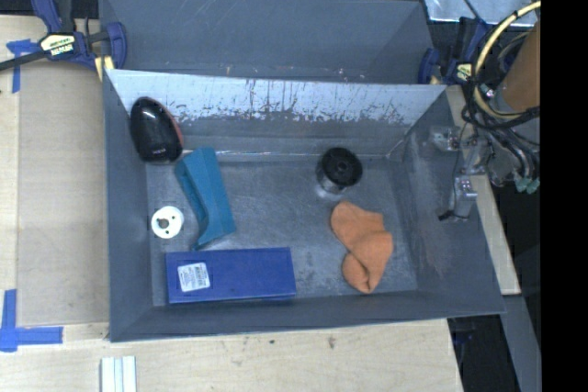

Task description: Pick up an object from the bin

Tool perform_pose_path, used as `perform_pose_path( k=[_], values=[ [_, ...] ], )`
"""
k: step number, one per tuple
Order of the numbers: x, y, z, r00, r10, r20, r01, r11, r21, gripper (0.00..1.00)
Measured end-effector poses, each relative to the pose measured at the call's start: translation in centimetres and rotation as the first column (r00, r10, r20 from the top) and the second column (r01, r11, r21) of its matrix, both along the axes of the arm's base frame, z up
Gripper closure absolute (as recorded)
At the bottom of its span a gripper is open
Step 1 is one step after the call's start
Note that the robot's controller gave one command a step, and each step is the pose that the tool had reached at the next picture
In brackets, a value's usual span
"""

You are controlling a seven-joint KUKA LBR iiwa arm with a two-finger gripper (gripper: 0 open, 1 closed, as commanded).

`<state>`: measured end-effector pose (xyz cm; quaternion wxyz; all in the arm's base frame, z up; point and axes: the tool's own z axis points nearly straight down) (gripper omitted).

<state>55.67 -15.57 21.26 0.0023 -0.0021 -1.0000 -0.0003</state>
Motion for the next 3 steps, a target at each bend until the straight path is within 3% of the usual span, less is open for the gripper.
perform_pose_path(
  k=[1, 2, 3],
  values=[
    [0.2, 0.1, 0.5, 1.0, 0.003, 0.008, -0.003, 1.0, -0.002, 0.0],
    [1.9, 0.4, -5.4, 0.998, -0.055, 0.014, 0.055, 0.998, -0.002, 0.0],
    [-0.2, 3.8, -8.8, 0.999, -0.044, 0.006, 0.044, 0.999, -0.001, 0.0]
  ],
)
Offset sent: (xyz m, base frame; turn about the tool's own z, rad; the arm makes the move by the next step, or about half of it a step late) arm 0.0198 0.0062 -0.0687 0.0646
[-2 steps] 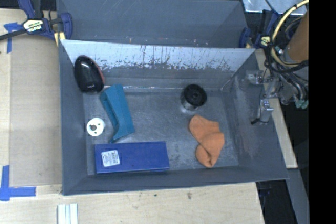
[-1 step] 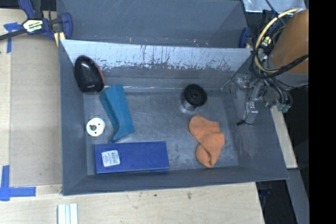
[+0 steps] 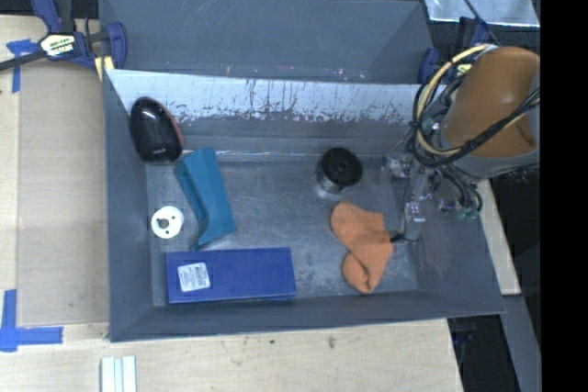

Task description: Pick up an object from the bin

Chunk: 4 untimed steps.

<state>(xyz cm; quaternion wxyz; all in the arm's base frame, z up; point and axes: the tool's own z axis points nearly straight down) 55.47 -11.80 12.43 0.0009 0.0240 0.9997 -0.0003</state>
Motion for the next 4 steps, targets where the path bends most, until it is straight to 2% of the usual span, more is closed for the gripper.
perform_pose_path(
  k=[1, 2, 3, 4],
  values=[
    [0.6, 4.3, -4.5, 1.0, 0.002, 0.006, -0.002, 1.0, -0.001, 0.0],
    [-7.0, -0.3, -5.4, 0.999, -0.051, 0.002, 0.051, 0.999, -0.001, 1.0],
    [-7.0, -0.3, -5.4, 0.999, -0.051, 0.002, 0.051, 0.999, -0.001, 1.0],
    [-7.2, -0.3, -4.7, 0.999, -0.049, -0.007, 0.049, 0.999, 0.001, 1.0]
  ],
)
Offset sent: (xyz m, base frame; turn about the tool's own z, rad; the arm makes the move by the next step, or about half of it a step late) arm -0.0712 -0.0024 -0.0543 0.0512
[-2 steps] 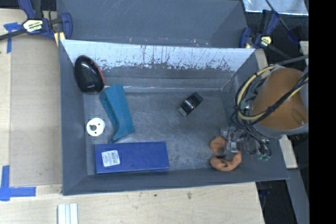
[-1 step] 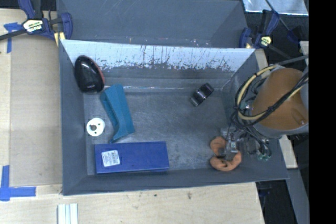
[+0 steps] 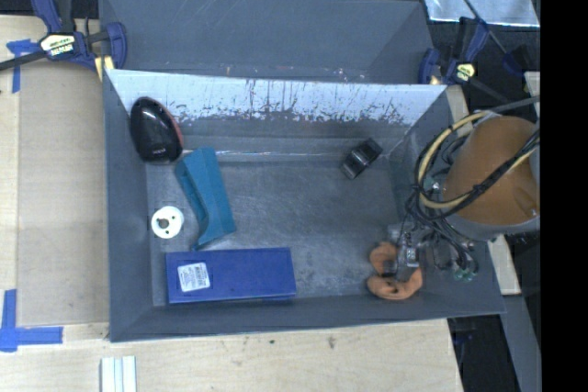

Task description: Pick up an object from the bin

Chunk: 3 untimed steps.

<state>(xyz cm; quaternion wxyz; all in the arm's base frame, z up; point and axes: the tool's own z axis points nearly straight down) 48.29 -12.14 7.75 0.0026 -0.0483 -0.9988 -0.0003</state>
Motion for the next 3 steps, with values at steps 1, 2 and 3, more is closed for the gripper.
perform_pose_path(
  k=[1, 2, 3],
  values=[
    [5.9, -1.9, 6.9, 0.984, 0.176, 0.009, -0.176, 0.984, -0.002, 1.0],
    [5.9, -1.9, 6.9, 0.984, 0.176, 0.009, -0.176, 0.984, -0.002, 1.0],
    [5.4, -2.1, 26.8, 0.981, 0.194, 0.007, -0.194, 0.981, -0.002, 1.0]
  ],
)
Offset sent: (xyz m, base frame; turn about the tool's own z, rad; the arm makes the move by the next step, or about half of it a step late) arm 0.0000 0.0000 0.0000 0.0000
